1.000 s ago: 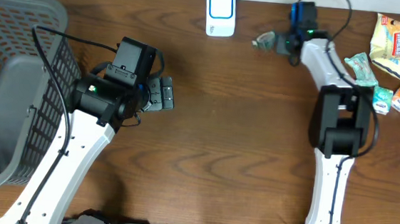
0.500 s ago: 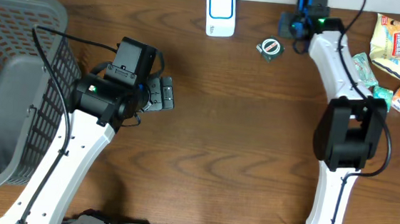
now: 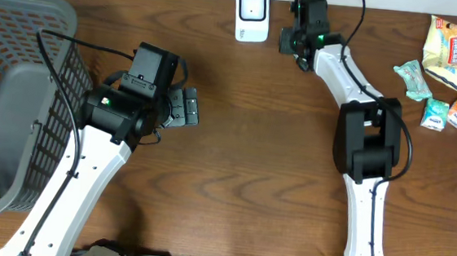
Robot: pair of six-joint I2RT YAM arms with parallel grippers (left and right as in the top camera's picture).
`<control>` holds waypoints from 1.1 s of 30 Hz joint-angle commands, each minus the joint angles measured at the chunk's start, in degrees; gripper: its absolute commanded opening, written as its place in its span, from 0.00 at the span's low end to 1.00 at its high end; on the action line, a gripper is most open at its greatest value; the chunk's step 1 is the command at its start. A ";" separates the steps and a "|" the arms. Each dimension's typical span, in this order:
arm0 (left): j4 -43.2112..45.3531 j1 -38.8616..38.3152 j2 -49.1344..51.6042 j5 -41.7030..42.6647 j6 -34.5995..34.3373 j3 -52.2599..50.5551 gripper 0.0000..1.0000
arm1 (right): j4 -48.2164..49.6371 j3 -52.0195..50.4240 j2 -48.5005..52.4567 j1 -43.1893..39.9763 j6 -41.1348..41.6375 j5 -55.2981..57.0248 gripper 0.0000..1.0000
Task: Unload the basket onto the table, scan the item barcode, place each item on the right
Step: 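Place the tin beside the snack bag and wipes, open right gripper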
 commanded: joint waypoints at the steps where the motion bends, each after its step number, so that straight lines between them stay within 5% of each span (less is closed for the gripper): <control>1: -0.04 -0.22 -0.11 0.31 0.33 0.87 0.98 | 0.68 0.39 0.81 -0.81 0.81 0.00 0.01; 12: -0.04 -0.22 -0.11 0.31 0.33 0.87 0.98 | -7.93 0.39 1.09 -2.80 0.79 4.33 0.01; 22: -0.04 -0.24 -0.11 0.31 0.33 0.87 0.98 | -32.06 0.42 -5.16 -11.85 0.00 29.29 0.01; 29: -0.04 -0.22 -0.11 0.31 0.33 0.87 0.98 | -32.11 0.42 -14.27 -16.87 -0.50 25.49 0.01; 33: -0.04 -0.24 -0.11 0.31 0.33 0.87 0.98 | -30.18 0.42 -18.12 -16.76 -4.87 9.49 0.02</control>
